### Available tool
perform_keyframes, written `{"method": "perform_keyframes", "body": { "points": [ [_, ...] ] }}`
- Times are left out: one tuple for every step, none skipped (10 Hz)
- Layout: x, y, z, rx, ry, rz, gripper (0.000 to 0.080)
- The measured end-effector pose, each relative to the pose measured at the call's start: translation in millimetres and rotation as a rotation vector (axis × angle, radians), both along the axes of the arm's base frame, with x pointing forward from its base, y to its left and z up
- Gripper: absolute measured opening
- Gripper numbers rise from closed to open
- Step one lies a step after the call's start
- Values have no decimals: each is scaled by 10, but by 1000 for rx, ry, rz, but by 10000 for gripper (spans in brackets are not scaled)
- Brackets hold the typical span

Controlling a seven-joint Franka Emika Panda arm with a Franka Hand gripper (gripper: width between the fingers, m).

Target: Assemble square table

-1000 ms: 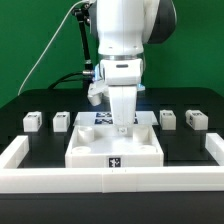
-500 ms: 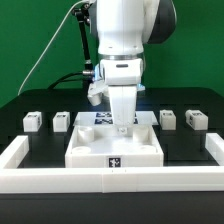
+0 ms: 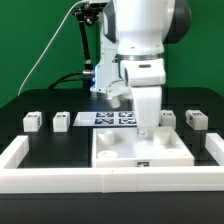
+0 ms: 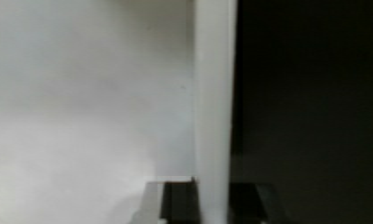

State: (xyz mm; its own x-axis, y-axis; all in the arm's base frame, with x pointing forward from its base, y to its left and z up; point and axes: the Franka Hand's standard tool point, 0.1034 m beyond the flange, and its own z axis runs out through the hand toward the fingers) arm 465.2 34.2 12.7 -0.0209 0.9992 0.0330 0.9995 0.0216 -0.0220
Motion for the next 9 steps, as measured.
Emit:
{"method": "perform_keyframes", "body": {
  "points": [
    [79,117,0,4,-9,0,58],
    [139,202,2,7,-16,-8,58],
    [197,294,4,10,-23,-23,58],
    [235,363,5,11,-28,-29,58],
    [251,421,5,10,-23,-35,58],
    [252,461,5,7,-14,-35,58],
    [253,473,9,4,-6,-33,58],
    [251,467,6,4,-5,-34,58],
    [251,464,5,4,-5,-35,58]
  ]
}}
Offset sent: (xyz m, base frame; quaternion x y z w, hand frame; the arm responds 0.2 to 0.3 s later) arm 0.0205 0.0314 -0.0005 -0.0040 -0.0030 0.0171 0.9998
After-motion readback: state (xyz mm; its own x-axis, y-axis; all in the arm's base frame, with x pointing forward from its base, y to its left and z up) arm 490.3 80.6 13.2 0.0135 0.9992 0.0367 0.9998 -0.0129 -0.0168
